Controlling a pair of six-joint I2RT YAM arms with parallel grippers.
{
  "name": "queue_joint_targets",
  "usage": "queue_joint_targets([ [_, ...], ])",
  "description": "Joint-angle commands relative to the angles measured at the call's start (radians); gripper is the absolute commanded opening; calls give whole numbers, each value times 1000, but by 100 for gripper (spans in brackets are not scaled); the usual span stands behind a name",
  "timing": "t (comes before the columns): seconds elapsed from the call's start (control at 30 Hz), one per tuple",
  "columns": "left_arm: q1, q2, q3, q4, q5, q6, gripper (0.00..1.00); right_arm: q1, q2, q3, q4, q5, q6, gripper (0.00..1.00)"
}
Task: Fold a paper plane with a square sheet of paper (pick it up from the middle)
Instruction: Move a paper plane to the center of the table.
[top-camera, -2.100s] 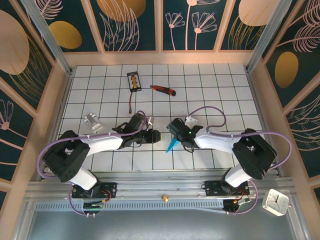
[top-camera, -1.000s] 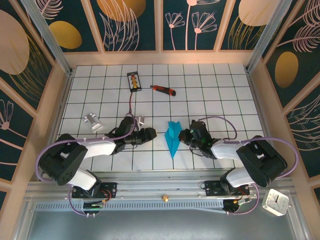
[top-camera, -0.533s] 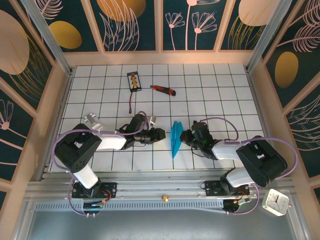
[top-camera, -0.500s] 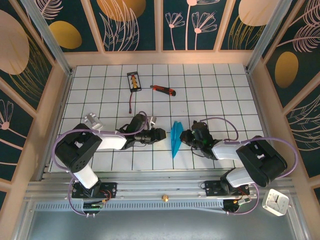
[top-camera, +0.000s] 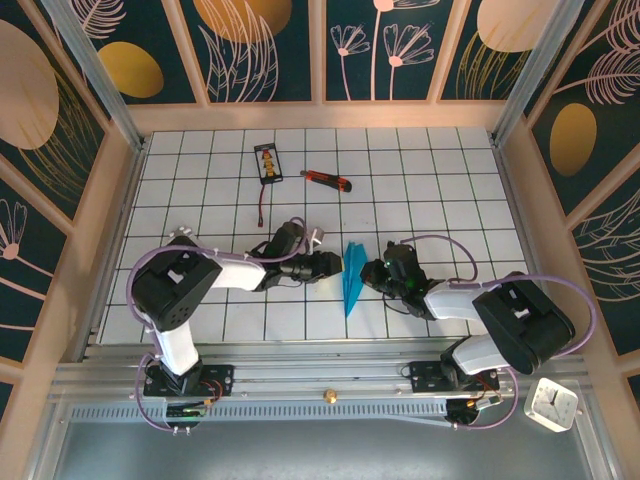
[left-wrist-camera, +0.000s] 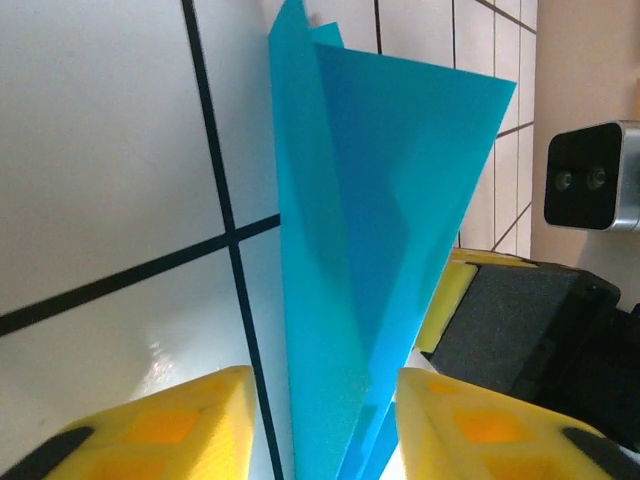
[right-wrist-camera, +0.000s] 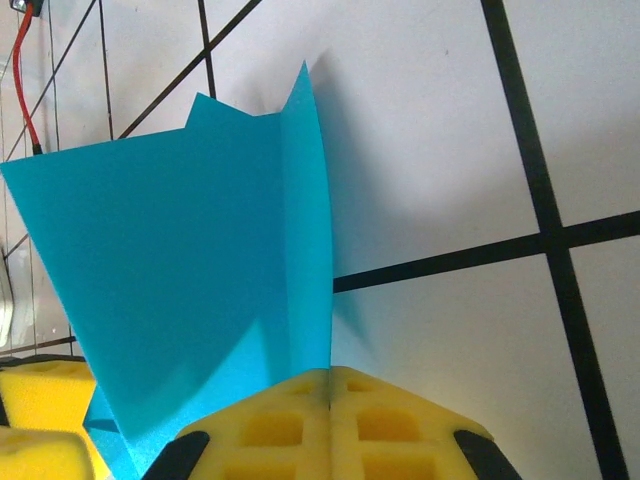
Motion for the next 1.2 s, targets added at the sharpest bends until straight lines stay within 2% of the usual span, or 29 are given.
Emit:
queue_joint_targets([
  [0.0, -7, 36, 36, -17, 6, 31, 36, -7, -11, -17, 26, -11, -5, 0],
  [0.17, -7, 74, 71, -20, 13, 35, 25, -8, -8, -18, 27, -7, -5, 0],
  [0.33, -5, 73, 79, -39, -8, 46, 5, -12, -6, -13, 13, 2, -8, 0],
  [0.43, 0, 26, 47, -61, -59, 54, 0, -24, -18, -17, -9, 15, -5, 0],
  [0.87, 12, -75, -73, -56, -175, -18, 0, -30, 28, -13, 33, 10, 6, 0],
  [1.17, 12, -73, -125, -2, -180, -56, 2, -30, 86, 16, 77, -20, -2, 0],
])
